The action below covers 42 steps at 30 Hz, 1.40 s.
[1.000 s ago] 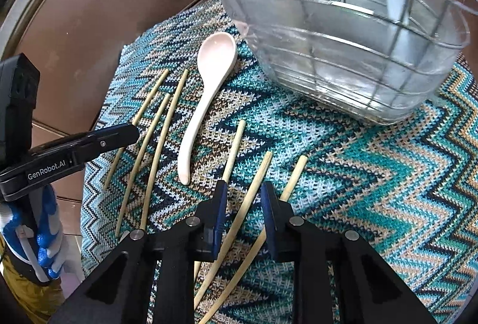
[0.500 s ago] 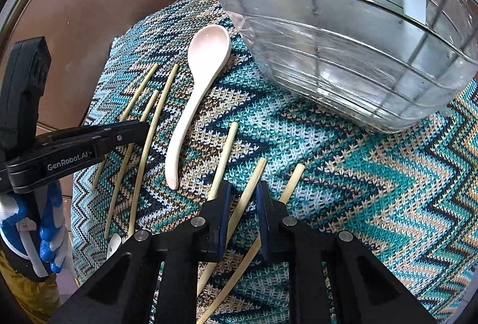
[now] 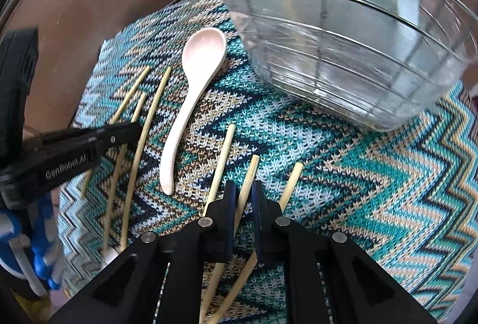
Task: Organize utensils
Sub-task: 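Grasp another wooden chopstick with the left tool while the right tool reaches for chopsticks, then carry both held chopsticks over the wire holder and open both tools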
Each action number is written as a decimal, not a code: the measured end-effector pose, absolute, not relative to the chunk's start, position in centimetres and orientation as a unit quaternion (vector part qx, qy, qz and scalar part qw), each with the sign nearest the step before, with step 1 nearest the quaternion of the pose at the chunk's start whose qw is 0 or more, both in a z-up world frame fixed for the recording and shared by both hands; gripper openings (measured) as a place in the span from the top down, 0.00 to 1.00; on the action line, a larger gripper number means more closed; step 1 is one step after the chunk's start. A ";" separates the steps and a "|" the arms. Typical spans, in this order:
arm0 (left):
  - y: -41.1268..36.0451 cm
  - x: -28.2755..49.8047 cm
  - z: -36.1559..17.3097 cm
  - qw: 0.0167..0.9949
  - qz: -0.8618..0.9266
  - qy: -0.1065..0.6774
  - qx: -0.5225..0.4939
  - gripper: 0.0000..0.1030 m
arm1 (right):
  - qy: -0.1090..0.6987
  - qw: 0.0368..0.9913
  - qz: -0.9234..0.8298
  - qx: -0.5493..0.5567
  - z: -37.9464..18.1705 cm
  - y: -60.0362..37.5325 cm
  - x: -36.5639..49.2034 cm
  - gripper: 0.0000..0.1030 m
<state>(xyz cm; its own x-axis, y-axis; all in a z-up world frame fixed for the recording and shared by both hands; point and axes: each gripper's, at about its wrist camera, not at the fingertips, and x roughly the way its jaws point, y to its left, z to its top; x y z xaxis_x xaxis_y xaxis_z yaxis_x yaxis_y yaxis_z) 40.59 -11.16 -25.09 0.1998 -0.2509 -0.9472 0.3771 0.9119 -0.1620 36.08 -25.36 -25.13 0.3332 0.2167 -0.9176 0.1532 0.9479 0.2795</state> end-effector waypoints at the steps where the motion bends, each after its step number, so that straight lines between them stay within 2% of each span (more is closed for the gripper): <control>1: -10.9 40.2 -24.5 0.777 -0.203 0.593 0.051 0.96 | 0.569 0.804 0.022 0.173 -24.7 -25.7 35.6 0.94; 9: -8.0 36.5 -18.5 0.821 -0.201 0.533 0.025 0.96 | 0.505 0.837 0.058 0.202 -19.4 -25.5 31.5 0.95; 22: -4.4 26.6 -6.8 0.895 -0.195 0.401 -0.018 0.96 | 0.387 0.899 0.096 0.181 -10.6 -24.7 21.7 0.95; 30: -3.8 21.9 -2.9 0.917 -0.198 0.344 -0.041 0.96 | 0.335 0.919 0.120 0.168 -6.2 -24.6 16.8 0.95; 35: -4.7 21.0 -1.2 0.924 -0.203 0.321 -0.053 0.96 | 0.301 0.931 0.124 0.163 -4.0 -25.3 15.4 0.95; 42: -8.0 23.9 1.7 0.929 -0.225 0.281 -0.082 0.96 | 0.239 0.956 0.102 0.134 -0.1 -28.0 17.2 0.95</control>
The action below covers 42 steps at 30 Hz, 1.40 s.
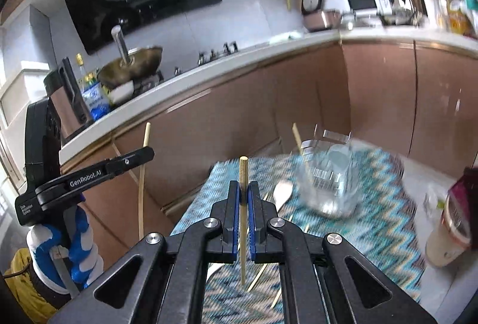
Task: Organize utensils
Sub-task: 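Carry both held chopsticks over the wire holder and open both tools, then move both tools back over the remaining chopsticks on the cloth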
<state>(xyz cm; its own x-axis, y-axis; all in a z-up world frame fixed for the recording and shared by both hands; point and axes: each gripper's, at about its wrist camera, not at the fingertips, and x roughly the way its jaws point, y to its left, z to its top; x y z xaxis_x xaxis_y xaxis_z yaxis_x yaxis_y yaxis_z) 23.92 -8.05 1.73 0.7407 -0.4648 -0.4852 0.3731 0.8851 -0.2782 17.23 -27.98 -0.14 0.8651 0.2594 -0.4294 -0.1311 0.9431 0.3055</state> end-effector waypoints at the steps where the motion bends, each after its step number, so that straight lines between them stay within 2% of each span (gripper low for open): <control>1: -9.1 24.9 2.3 0.930 -0.233 0.270 -0.086 0.96 | 0.229 0.959 0.100 0.130 0.4 -28.4 17.9 0.95; 11: -17.8 33.4 3.9 0.943 -0.256 0.166 -0.134 0.96 | 0.164 0.980 0.068 0.090 2.3 -33.0 27.1 0.95; 22: -22.3 39.6 -4.2 0.961 -0.187 0.125 -0.160 0.96 | 0.184 0.979 0.055 0.062 -3.4 -35.5 34.6 0.95; 29: -22.3 40.0 -8.5 0.960 -0.182 0.153 -0.150 0.94 | 0.205 0.976 0.052 0.058 -6.4 -35.1 35.4 0.94; 31: -21.7 39.6 -8.3 0.958 -0.186 0.159 -0.152 0.89 | 0.207 0.975 0.051 0.057 -6.4 -35.0 35.1 0.87; 33: -21.1 38.7 -7.5 0.958 -0.187 0.154 -0.152 0.73 | 0.204 0.976 0.046 0.056 -6.1 -34.8 34.5 0.64; 37: -18.8 35.9 -4.8 0.962 -0.184 0.139 -0.147 0.69 | 0.193 0.979 0.037 0.055 -4.7 -34.3 32.7 0.58; 40: -16.5 33.5 -2.4 0.964 -0.176 0.133 -0.151 0.64 | 0.172 0.983 0.029 0.055 -2.8 -33.7 30.0 0.42; 42: -15.2 32.2 -1.1 0.965 -0.170 0.127 -0.153 0.61 | 0.160 0.985 0.027 0.054 -1.6 -33.3 28.6 0.26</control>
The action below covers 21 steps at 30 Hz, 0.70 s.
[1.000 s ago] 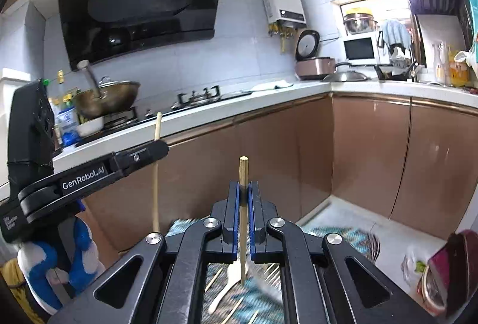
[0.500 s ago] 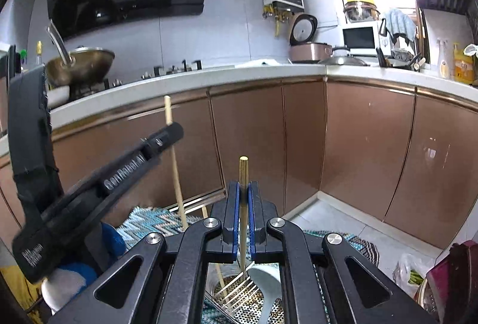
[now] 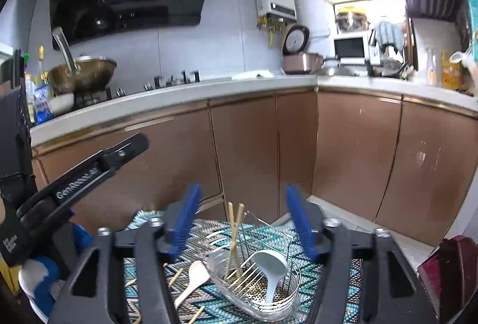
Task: Organize utensils
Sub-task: 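Move both tools back over the remaining chopsticks on the cloth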
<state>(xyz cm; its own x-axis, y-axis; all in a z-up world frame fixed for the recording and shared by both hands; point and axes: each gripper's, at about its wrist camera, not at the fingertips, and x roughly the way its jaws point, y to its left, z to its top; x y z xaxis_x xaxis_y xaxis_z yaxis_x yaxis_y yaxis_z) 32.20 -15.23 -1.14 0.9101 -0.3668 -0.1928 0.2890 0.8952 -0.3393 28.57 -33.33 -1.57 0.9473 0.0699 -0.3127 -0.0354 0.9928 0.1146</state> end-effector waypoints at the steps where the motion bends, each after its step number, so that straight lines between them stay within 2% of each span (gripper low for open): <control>1: -14.3 31.1 -0.3 0.967 -0.166 0.119 -0.155 0.61 | 0.154 0.986 0.024 0.052 -0.9 -33.1 27.7 0.23; 4: -12.2 28.3 2.0 0.970 -0.156 0.105 -0.153 0.60 | 0.136 0.989 0.018 0.048 1.1 -32.5 25.0 0.12; 5: -11.5 27.4 2.6 0.971 -0.154 0.104 -0.152 0.57 | 0.130 0.990 0.016 0.048 1.7 -32.2 23.9 0.06; 6: -10.8 26.4 3.1 0.971 -0.154 0.103 -0.152 0.53 | 0.124 0.991 0.014 0.048 2.3 -32.0 22.9 0.04; 9: -9.0 23.4 4.6 0.973 -0.152 0.097 -0.146 0.50 | 0.111 0.992 0.012 0.052 3.7 -31.3 20.0 0.00; 21: -2.4 12.8 6.5 0.976 -0.133 0.113 -0.127 0.49 | 0.097 0.993 -0.006 0.075 4.8 -29.4 10.1 0.00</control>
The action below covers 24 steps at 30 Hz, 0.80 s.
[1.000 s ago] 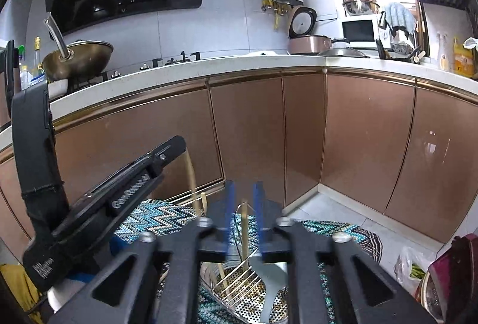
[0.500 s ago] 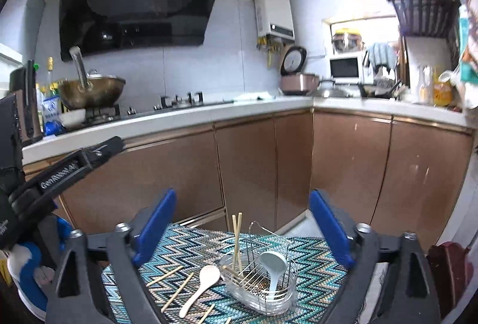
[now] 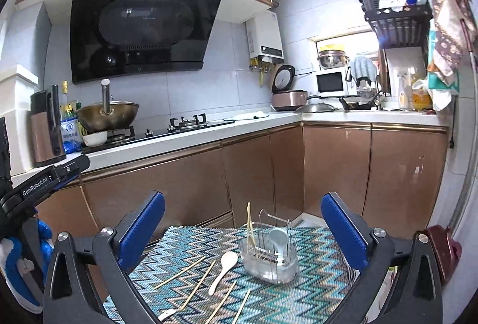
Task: Organize utensils
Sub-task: 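Move both tools back over the remaining chopsticks on the cloth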
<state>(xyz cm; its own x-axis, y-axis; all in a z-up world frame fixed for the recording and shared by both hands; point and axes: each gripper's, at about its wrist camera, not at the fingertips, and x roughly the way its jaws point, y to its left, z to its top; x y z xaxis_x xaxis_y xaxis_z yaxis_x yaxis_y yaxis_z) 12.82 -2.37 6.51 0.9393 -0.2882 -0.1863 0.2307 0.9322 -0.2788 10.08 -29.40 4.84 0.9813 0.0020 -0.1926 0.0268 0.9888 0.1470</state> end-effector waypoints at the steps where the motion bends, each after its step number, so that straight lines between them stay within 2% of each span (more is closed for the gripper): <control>1: -1.8 11.9 6.5 0.977 -0.132 0.112 -0.128 0.49 | 0.095 0.993 -0.008 0.075 4.7 -29.2 9.4 0.00; 10: 1.8 6.1 6.0 0.982 -0.096 0.112 -0.119 0.46 | 0.070 0.995 -0.017 0.067 3.5 -27.2 4.3 0.00; 24: 4.2 5.4 4.3 0.979 -0.073 0.138 -0.133 0.46 | 0.069 0.992 0.042 0.099 1.7 -26.2 3.8 0.00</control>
<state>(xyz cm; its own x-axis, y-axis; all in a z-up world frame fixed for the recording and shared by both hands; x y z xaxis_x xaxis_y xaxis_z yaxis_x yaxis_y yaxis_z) 5.41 4.16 4.28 0.9514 -0.1792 -0.2504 0.1058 0.9540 -0.2807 3.76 -26.21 1.65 0.9868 0.0969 -0.1295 -0.0695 0.9770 0.2014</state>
